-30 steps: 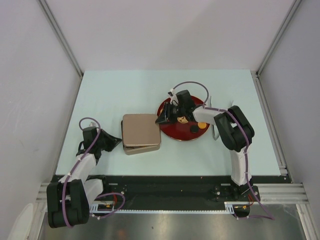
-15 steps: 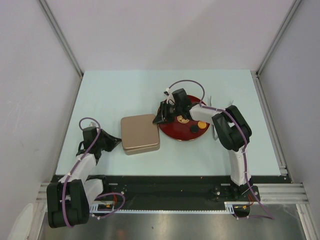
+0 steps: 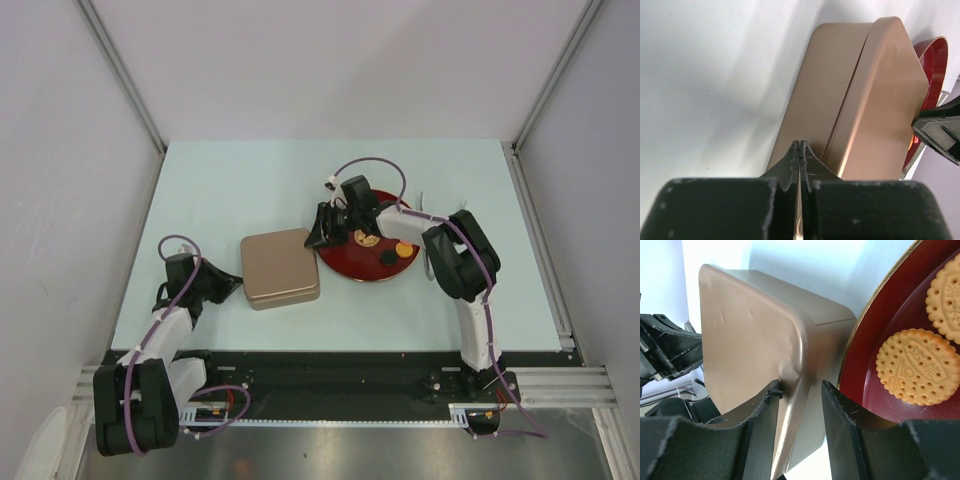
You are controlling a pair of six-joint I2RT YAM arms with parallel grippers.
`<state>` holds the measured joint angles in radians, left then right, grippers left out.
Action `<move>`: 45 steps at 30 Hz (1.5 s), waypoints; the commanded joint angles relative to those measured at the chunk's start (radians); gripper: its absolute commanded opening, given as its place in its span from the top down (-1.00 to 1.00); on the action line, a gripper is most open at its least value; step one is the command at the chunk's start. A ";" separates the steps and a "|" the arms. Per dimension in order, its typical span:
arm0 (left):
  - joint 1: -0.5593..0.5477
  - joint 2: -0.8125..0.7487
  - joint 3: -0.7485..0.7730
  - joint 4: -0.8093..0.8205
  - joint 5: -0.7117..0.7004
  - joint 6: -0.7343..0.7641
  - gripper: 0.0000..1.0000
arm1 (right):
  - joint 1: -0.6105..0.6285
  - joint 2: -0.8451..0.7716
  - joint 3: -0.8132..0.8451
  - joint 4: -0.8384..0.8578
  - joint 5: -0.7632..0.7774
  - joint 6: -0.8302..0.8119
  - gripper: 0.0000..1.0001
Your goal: Pack the cookies
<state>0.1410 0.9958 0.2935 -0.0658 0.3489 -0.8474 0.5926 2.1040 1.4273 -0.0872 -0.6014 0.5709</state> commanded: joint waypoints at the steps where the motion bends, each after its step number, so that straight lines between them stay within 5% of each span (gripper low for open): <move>1: 0.006 -0.006 0.016 0.012 0.021 0.001 0.98 | 0.013 -0.007 0.009 -0.071 0.046 -0.043 0.12; 20: 0.006 -0.020 0.039 -0.029 -0.007 0.013 0.94 | -0.011 -0.191 -0.031 -0.105 0.126 -0.046 -0.01; 30: 0.006 -0.019 0.038 -0.031 -0.014 0.011 0.94 | 0.098 -0.109 0.101 -0.091 0.042 -0.052 0.35; 45: 0.006 -0.013 0.036 -0.025 -0.011 0.010 0.94 | 0.170 -0.015 -0.008 0.040 -0.075 0.007 0.50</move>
<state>0.1413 0.9920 0.2958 -0.0994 0.3435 -0.8455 0.7460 2.0762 1.4483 -0.0895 -0.6476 0.5713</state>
